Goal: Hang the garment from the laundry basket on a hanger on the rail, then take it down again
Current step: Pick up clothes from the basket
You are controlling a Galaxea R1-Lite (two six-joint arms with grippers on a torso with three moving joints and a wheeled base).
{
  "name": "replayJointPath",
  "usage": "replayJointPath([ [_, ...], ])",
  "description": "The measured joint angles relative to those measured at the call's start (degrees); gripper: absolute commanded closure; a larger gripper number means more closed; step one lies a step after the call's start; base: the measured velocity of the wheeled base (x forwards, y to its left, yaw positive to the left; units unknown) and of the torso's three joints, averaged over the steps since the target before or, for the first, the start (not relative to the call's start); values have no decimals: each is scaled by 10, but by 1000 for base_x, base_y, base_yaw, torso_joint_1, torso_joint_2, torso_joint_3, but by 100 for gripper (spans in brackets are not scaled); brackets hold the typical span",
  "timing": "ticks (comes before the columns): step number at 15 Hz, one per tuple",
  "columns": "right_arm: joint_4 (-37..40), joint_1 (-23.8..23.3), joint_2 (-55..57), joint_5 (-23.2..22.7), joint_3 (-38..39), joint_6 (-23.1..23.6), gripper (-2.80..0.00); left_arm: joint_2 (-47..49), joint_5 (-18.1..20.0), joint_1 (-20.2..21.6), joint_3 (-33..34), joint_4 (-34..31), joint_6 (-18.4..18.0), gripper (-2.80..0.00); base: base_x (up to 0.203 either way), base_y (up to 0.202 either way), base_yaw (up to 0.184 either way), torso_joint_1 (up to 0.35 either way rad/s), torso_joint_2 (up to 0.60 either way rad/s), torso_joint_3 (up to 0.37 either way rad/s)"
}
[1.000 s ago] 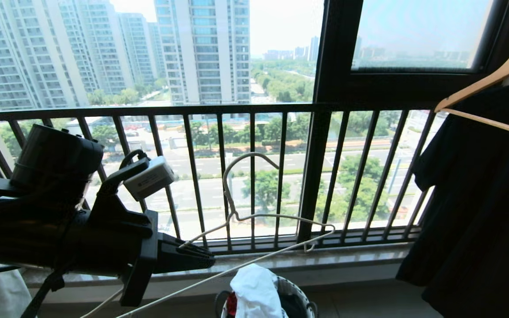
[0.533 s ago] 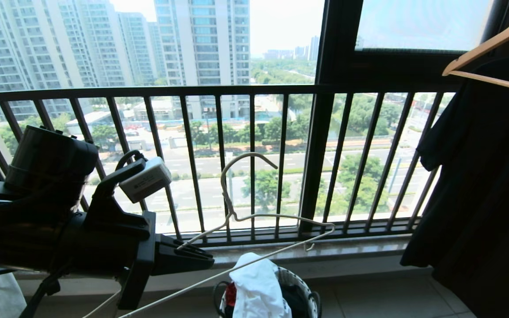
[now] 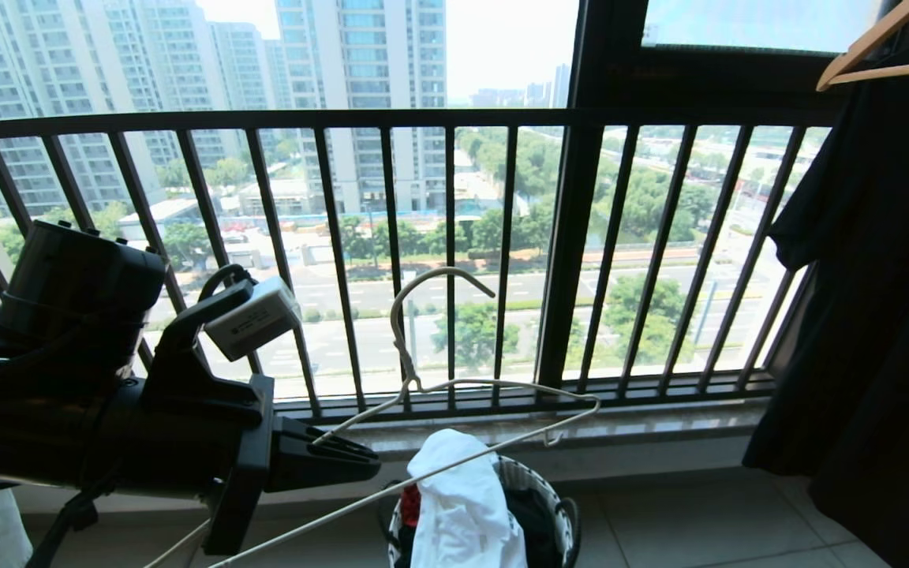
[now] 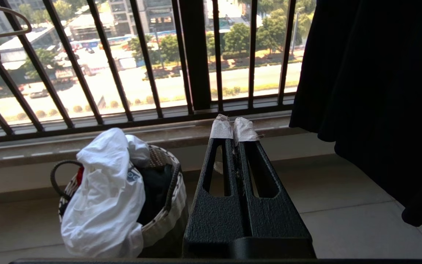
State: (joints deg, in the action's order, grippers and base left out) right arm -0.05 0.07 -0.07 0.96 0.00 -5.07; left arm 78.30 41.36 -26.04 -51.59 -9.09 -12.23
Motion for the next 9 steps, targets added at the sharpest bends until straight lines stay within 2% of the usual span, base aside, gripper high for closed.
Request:
replayJointPath([
  [9,0,0,0,0,0,0,0,0,0,0,1,0,0,0,0,0,0,-143,472,326],
])
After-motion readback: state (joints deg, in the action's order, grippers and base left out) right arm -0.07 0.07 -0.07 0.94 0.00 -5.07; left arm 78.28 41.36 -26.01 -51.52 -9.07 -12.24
